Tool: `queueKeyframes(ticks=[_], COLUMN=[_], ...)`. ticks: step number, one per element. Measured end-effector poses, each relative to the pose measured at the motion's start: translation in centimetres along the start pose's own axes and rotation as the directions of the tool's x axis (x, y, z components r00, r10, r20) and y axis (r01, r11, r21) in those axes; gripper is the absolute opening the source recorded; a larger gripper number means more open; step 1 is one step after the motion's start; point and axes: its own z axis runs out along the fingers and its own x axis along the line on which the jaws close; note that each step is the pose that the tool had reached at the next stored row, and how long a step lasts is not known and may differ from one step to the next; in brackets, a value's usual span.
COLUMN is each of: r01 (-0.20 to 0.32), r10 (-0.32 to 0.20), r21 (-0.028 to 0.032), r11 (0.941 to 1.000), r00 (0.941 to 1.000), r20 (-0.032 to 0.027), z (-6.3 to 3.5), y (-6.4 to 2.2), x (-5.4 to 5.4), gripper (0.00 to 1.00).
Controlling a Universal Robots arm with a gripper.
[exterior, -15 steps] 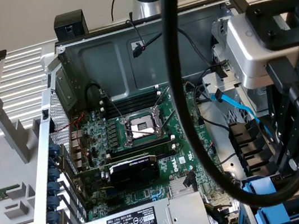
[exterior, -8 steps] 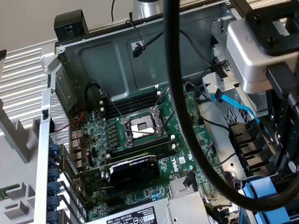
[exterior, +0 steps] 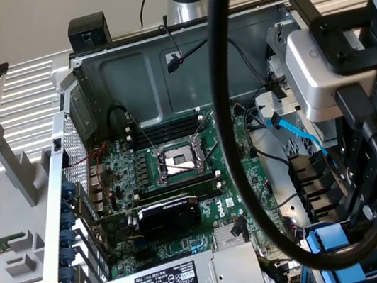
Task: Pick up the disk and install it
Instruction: 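Insert the second disk wire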
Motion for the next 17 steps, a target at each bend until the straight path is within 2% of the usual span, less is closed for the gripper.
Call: queueKeyframes(ticks=[17], r01=[0.0], r10=[0.0], r21=[-0.0001], r11=[1.0], r00=[1.0], r20=[-0.0002], z=[0.28], y=[-0.01], x=[0.03], gripper=[0.16])
